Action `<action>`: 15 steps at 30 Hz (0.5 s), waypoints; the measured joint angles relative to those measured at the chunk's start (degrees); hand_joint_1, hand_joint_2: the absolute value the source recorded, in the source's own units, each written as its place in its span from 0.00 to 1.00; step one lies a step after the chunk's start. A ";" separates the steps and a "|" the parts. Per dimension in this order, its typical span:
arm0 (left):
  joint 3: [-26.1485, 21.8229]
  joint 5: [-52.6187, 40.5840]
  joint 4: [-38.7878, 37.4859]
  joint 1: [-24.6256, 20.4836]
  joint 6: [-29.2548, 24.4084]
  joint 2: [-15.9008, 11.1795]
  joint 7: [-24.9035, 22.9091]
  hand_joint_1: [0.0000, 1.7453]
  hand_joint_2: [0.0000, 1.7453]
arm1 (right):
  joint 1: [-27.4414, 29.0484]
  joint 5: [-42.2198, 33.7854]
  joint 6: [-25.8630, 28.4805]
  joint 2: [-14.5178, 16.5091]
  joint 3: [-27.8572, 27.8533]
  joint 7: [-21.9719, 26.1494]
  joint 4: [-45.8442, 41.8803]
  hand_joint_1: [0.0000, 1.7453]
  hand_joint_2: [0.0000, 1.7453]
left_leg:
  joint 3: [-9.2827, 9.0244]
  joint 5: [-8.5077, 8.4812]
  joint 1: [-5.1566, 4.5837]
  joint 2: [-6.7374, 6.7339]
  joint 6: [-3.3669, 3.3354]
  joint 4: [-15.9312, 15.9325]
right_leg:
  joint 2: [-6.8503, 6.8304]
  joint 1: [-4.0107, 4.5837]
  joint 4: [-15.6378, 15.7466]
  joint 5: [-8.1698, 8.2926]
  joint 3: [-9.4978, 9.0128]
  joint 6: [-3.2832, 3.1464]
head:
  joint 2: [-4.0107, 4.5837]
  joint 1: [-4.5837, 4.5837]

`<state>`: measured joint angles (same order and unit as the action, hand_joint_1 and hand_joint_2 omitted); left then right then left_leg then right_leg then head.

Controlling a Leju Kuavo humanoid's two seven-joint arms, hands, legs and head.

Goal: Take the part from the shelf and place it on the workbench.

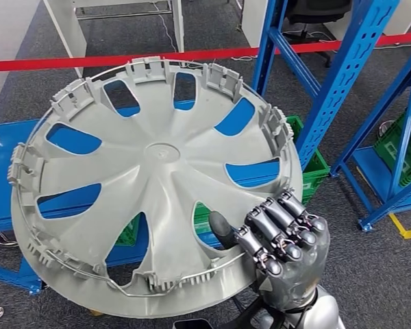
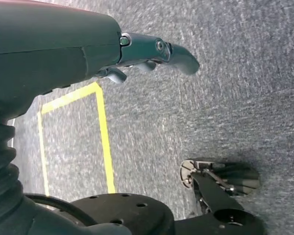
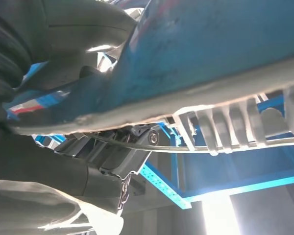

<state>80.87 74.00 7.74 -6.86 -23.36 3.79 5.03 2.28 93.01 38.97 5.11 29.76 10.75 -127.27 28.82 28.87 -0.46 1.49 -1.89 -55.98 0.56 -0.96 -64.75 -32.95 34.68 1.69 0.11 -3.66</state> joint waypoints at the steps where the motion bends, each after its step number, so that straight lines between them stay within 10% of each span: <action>1: 1.25 -1.27 0.00 -0.10 -0.02 0.20 -0.85 0.00 1.00 | 0.00 -0.02 0.00 0.00 -0.13 0.05 -0.10 1.00 1.00 | -0.06 -0.40 0.17 -0.19 -0.36 0.35 | -0.06 -0.10 -4.10 -1.64 2.08 0.44 | 0.00 -0.04; 3: 2.78 -2.46 0.00 -0.28 -0.03 0.39 -1.43 0.00 1.00 | 0.08 -0.05 0.00 0.00 -0.39 0.23 -0.37 1.00 1.00 | -0.12 -0.64 0.56 -0.33 -0.28 0.51 | -0.17 -0.26 -6.64 -1.52 3.40 0.87 | 0.00 -0.10; 6: 4.10 -3.47 -0.03 -0.58 -0.11 0.45 -1.53 0.00 1.00 | 0.16 -0.05 0.00 0.01 -0.62 0.23 -0.72 1.00 1.00 | 0.22 0.16 0.88 -0.10 0.87 -0.96 | 0.05 -0.62 3.16 3.28 -1.49 1.20 | 0.00 -0.20; 11: 5.88 -6.21 -0.21 -0.98 -0.26 0.36 -2.33 0.00 1.00 | 0.35 -0.19 -0.02 0.25 -0.99 0.39 -1.14 1.00 1.00 | 1.95 0.67 0.70 -0.08 2.55 -2.64 | 0.31 -0.54 4.99 3.91 -1.73 -0.63 | 0.00 -0.02; 15: 6.58 -8.16 -0.31 -1.49 -0.42 0.34 -2.94 0.00 1.00 | 0.38 -0.23 -0.02 0.66 -1.51 0.97 -1.63 1.00 1.00 | 5.42 8.02 0.75 -0.64 3.37 -12.82 | -0.65 -0.48 5.11 4.86 -0.49 -2.03 | 0.00 0.27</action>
<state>87.44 65.84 7.43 -8.35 -23.77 4.14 2.09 2.67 92.78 38.95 5.77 28.24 11.72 -128.90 34.24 36.89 0.28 0.84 1.48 -68.81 -0.08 -1.45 -59.64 -28.09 34.19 -0.35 0.11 -3.39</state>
